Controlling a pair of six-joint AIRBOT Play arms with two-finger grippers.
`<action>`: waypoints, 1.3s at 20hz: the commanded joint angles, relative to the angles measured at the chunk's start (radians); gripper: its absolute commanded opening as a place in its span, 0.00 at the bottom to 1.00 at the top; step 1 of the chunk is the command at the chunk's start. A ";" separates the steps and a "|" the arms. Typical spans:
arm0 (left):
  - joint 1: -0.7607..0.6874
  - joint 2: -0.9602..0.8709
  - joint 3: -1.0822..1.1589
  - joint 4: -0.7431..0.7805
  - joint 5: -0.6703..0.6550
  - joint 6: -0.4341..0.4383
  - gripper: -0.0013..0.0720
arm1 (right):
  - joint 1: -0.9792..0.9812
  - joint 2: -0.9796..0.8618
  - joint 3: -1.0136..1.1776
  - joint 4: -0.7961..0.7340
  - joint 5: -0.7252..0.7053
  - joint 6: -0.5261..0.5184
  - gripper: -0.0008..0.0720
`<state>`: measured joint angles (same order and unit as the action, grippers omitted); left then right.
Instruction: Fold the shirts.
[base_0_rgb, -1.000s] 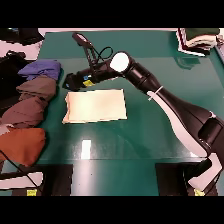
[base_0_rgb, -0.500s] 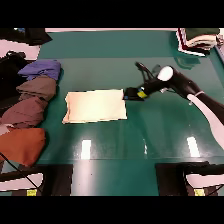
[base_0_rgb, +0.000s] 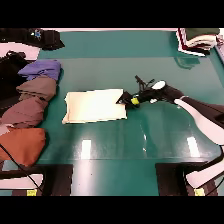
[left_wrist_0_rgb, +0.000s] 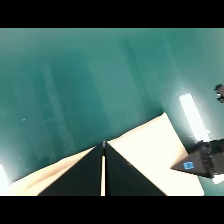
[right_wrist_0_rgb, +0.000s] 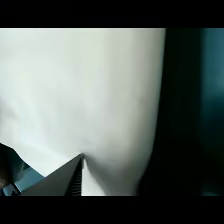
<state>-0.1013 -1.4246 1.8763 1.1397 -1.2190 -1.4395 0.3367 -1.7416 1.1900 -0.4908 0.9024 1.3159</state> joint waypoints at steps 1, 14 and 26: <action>-0.003 -0.004 0.000 -0.011 -0.006 0.000 0.05 | 0.085 -0.119 0.139 0.070 -0.049 -0.020 0.34; -0.100 -0.004 0.000 -0.020 -0.019 0.000 0.04 | -0.412 0.401 -0.092 -0.343 -0.066 -0.012 0.03; -0.130 -0.004 0.000 -0.023 0.010 -0.030 0.04 | -1.350 0.739 -0.348 -0.412 -0.043 -0.028 0.03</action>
<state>-0.2298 -1.4277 1.8759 1.1172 -1.2121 -1.4639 -0.8661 -1.0344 0.8879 -0.8890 0.8463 1.3052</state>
